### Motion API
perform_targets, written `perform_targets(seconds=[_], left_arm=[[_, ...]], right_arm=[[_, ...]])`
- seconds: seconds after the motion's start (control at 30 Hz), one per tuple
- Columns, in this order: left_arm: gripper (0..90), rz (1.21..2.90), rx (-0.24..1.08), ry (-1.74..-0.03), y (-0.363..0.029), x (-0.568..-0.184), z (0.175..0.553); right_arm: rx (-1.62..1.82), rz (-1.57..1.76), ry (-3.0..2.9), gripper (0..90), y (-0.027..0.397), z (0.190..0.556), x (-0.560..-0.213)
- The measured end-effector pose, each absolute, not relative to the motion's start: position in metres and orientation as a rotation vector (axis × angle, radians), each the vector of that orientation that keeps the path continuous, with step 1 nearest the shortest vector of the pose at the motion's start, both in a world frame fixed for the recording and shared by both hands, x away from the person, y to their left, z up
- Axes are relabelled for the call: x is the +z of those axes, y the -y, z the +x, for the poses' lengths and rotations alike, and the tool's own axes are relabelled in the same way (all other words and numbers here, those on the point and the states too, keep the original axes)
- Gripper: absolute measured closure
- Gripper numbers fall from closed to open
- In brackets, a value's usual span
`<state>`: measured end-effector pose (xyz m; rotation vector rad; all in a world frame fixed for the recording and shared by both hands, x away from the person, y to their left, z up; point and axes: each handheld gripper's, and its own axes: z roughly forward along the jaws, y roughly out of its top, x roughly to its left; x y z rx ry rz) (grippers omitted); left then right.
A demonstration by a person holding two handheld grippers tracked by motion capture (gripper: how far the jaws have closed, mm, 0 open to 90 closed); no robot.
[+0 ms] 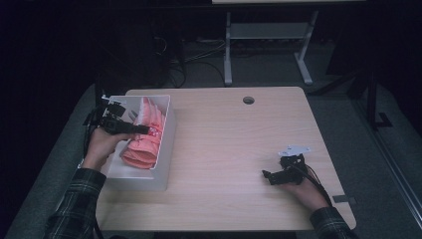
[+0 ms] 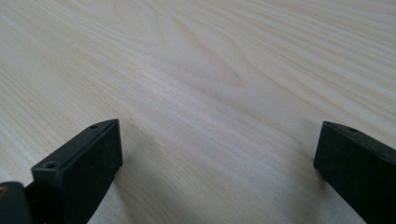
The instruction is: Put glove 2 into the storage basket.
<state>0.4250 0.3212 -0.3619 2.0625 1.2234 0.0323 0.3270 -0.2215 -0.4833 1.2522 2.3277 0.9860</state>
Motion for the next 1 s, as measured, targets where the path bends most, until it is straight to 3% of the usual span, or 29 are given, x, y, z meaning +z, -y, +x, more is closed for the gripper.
perform_targets(seconds=[0.67,0.73,0.83,0.93,1.0], left_arm=[[56.2,2.091,-0.044,-1.266,-0.313,-0.406,0.434],[51.1,2.076,-0.052,-1.277,-0.314,-0.406,0.435],[36.5,2.065,-0.049,-1.276,-0.315,-0.405,0.435],[19.5,2.059,0.063,-1.289,-0.319,-0.392,0.431],[15.0,2.029,0.111,-1.290,-0.323,-0.379,0.427]], right_arm=[[0.982,1.251,-2.328,0.5,0.222,0.327,-0.483],[0.982,1.249,-2.327,0.5,0.222,0.327,-0.483],[0.981,1.251,-2.328,0.5,0.222,0.327,-0.483],[0.981,1.250,-2.327,0.5,0.222,0.327,-0.483],[0.981,1.252,-2.326,0.5,0.222,0.327,-0.483]])
